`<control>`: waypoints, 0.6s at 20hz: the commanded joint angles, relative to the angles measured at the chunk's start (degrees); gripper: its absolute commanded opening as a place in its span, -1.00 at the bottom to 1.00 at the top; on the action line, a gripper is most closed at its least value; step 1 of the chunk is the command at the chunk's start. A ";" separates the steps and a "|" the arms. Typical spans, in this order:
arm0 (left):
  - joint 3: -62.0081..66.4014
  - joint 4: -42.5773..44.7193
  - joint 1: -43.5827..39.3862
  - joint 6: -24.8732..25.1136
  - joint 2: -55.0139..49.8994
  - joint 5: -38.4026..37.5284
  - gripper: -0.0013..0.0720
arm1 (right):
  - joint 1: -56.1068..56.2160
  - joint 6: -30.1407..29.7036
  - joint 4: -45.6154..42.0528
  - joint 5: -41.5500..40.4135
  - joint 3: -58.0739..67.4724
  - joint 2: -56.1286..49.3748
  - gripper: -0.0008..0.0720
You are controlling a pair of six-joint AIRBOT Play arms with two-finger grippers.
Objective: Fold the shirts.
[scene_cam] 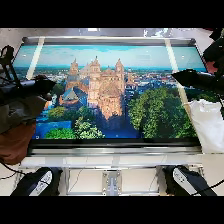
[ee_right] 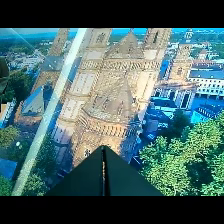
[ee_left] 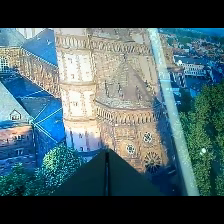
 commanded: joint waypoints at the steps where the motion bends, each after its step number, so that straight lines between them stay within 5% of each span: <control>1: 0.04 0.00 -0.02 0.02 -0.02 0.02 -0.93 | 0.02 0.00 0.02 0.02 0.02 0.04 -0.95; 12: 0.02 0.07 -0.02 0.85 -0.37 2.25 -0.93 | 0.02 0.00 0.00 0.02 0.02 0.04 -0.95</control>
